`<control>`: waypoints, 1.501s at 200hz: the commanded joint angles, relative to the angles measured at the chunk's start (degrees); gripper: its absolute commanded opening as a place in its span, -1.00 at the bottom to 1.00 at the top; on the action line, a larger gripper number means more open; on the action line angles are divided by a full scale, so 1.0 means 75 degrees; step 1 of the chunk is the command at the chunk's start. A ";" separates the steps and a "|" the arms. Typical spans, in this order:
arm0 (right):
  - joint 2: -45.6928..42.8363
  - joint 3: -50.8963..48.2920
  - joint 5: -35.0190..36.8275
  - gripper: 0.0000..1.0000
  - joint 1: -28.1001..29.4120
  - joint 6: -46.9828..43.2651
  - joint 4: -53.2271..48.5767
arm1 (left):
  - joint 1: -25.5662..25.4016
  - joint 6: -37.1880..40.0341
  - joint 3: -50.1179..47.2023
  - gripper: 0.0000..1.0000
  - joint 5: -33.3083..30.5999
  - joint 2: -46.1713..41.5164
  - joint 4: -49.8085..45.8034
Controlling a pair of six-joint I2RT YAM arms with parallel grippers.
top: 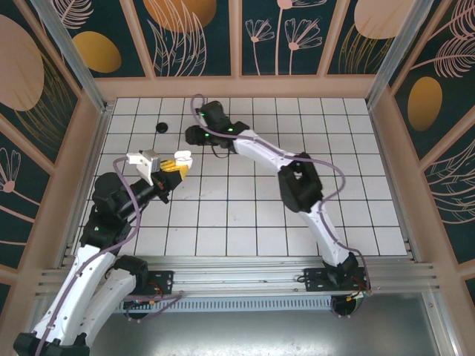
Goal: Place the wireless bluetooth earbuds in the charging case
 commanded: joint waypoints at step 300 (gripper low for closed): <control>0.2505 0.1562 0.1659 -0.37 0.1023 -0.1854 -0.0518 | -0.0024 -0.0028 0.0030 -1.00 -0.0229 -0.0813 -0.0574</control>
